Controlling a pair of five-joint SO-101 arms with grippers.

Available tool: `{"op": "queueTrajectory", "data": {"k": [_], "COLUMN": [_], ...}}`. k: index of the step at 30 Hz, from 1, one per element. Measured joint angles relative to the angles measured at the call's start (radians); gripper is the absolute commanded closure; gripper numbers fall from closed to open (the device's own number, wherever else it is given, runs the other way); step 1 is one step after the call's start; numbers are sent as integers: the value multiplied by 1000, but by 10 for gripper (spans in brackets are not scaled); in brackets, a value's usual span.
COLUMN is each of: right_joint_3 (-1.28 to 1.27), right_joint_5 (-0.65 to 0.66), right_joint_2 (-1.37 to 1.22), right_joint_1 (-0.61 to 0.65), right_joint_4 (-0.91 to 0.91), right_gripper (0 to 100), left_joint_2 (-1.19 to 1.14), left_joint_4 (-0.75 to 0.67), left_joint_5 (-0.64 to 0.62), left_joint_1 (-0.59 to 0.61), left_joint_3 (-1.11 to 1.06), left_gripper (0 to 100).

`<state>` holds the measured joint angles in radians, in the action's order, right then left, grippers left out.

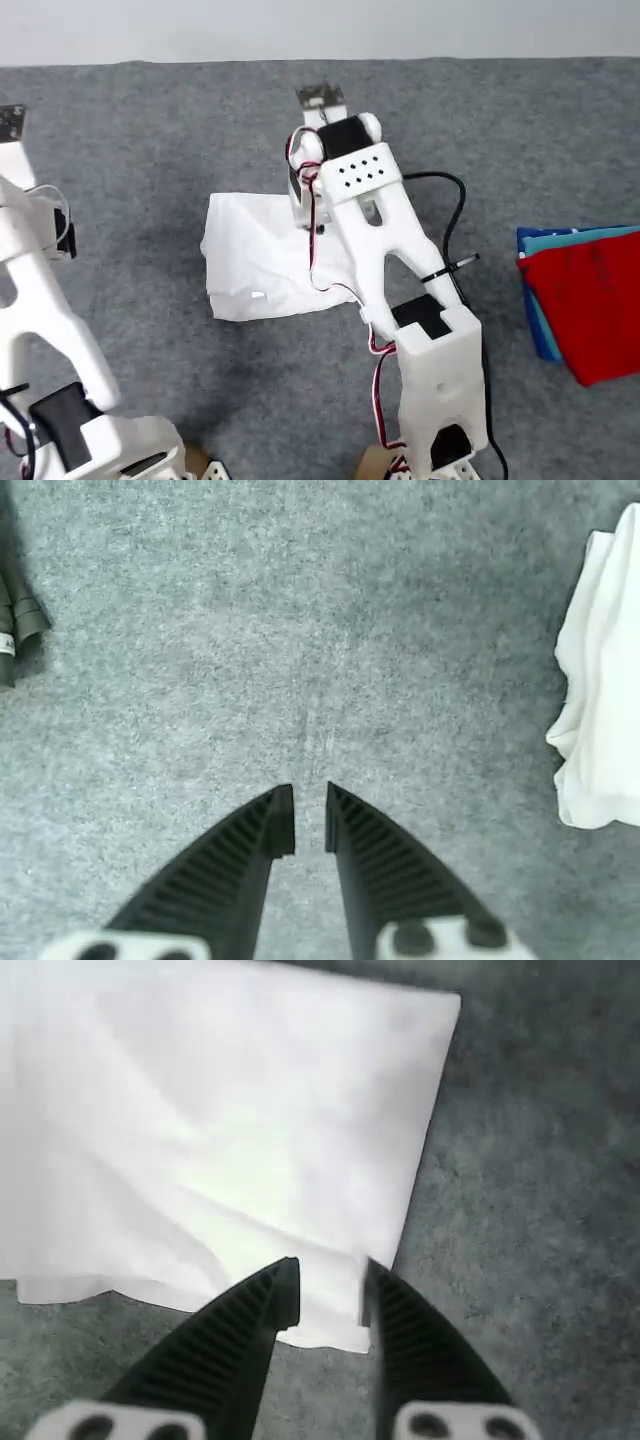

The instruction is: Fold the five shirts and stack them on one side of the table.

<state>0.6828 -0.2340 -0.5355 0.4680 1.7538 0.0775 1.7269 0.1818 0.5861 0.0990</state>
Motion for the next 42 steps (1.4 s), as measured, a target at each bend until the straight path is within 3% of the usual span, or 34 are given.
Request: {"op": "queueTrajectory", "data": {"k": [3, 20, 28, 36, 42], "right_joint_3": [-21, -23, -20, -20, -12], "right_joint_5": [-6, -6, -74, -54, 31], "right_joint_2": [0, -258, -318, -318, -318], "right_joint_1": [-3, -3, -5, -6, -15], "right_joint_4": [-2, -181, -198, -187, -157], "right_gripper": [701, 703, 709, 993, 988], "left_joint_2": [0, 0, 0, 0, 0], "left_joint_4": [3, 3, 3, 3, 3], "left_joint_5": [-8, -9, -25, -46, -46], "left_joint_1": [-2, -2, -2, -2, -2], "left_joint_3": [0, 0, 0, 0, 0], "left_gripper": [938, 938, 938, 938, 939]}}
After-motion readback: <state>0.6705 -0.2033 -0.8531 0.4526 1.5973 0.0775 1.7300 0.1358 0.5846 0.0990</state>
